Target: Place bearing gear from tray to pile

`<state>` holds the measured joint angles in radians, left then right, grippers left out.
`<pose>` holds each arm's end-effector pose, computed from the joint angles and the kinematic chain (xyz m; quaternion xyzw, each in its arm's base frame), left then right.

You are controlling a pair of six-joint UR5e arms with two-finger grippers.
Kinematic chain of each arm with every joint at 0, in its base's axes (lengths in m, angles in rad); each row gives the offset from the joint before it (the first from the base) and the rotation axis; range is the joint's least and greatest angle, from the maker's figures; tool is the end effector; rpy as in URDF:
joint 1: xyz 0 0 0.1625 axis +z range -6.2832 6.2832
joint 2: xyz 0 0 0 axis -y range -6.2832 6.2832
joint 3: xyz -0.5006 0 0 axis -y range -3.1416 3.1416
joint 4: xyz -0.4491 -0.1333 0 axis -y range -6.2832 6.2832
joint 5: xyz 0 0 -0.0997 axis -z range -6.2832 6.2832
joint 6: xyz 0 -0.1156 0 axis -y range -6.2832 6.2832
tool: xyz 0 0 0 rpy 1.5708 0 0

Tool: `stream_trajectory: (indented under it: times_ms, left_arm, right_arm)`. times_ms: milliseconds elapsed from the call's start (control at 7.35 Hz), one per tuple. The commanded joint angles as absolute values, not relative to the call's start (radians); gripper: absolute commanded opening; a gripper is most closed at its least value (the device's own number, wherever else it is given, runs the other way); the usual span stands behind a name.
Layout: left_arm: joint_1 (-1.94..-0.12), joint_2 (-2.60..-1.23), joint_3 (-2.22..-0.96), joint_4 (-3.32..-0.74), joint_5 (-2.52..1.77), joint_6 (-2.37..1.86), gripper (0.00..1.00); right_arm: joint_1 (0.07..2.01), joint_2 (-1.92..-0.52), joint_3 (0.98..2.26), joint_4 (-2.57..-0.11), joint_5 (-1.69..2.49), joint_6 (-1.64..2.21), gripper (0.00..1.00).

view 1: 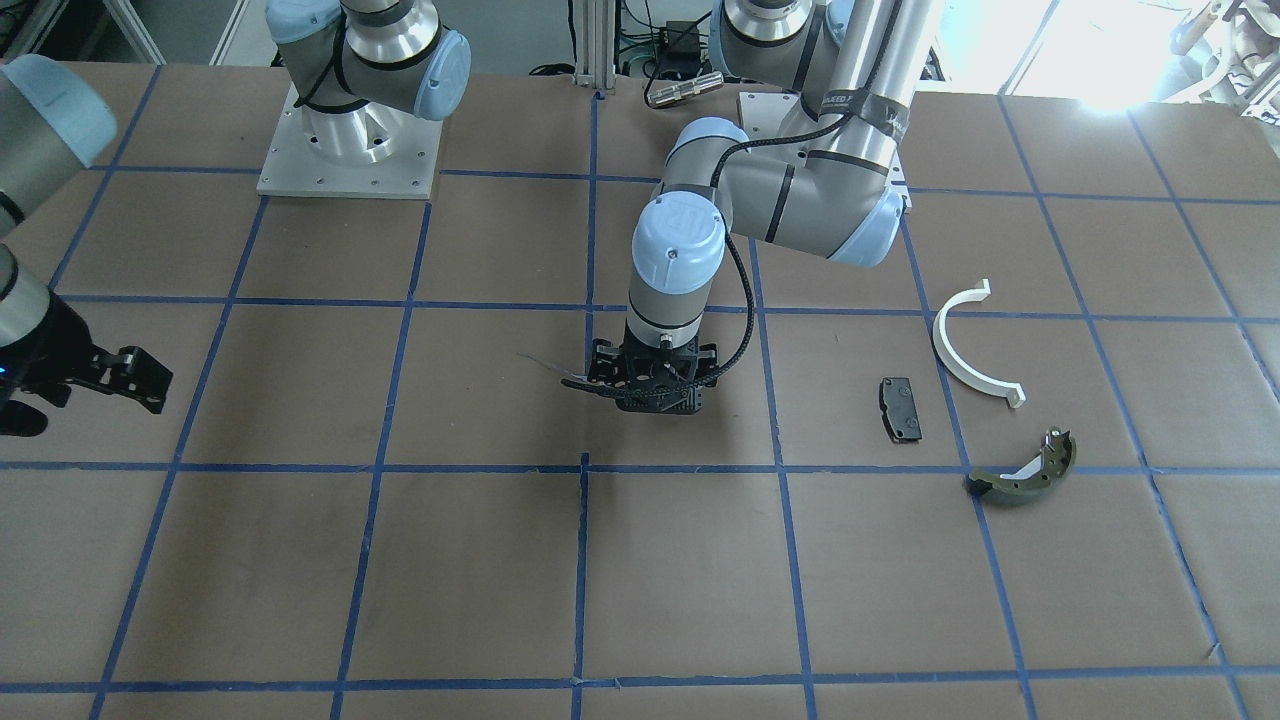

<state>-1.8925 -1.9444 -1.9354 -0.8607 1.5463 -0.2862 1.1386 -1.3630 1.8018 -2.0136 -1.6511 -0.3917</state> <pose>-0.3224 -0.5369 0.2080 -0.0176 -0.9997 -0.0171 0.0075 -0.1429 -0.6059 0.3467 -0.0203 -0.9990 -0.0142 0.0376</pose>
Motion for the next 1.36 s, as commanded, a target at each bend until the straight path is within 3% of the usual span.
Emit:
stream_trajectory:
  times_ms: [0,136,272,544,816,952,1224]
  left_arm:
    - [-1.916,-1.982,-1.936,-0.839,1.546,-0.290,1.00]
    - [-1.919,-1.993,-1.936,-0.822,1.546,-0.291,0.99]
    - [-1.925,-1.997,-1.939,-0.819,1.546,-0.288,0.89]
    - [-1.927,-1.999,-1.942,-0.819,1.546,-0.285,0.45]
    - [-1.927,-1.996,-1.944,-0.816,1.548,-0.288,0.19]
    - [-1.925,-1.984,-1.944,-0.816,1.548,-0.287,0.10]
    - [-1.910,-1.961,-1.925,-0.818,1.546,-0.276,0.07]
  right_arm:
    - [0.932,-1.355,1.799,-2.014,-1.652,-0.617,1.00]
    - [0.854,-1.324,1.792,-2.019,-1.648,-0.711,1.00]
    - [0.778,-1.301,1.790,-2.041,-1.643,-0.783,1.00]
    - [0.714,-1.215,1.742,-2.115,-1.596,-0.930,1.00]
    - [0.622,-1.059,1.576,-2.097,-1.571,-1.078,1.00]
    - [0.589,-0.996,1.518,-2.094,-1.565,-1.116,1.00]
    - [0.584,-0.963,1.502,-2.097,-1.545,-1.143,1.00]
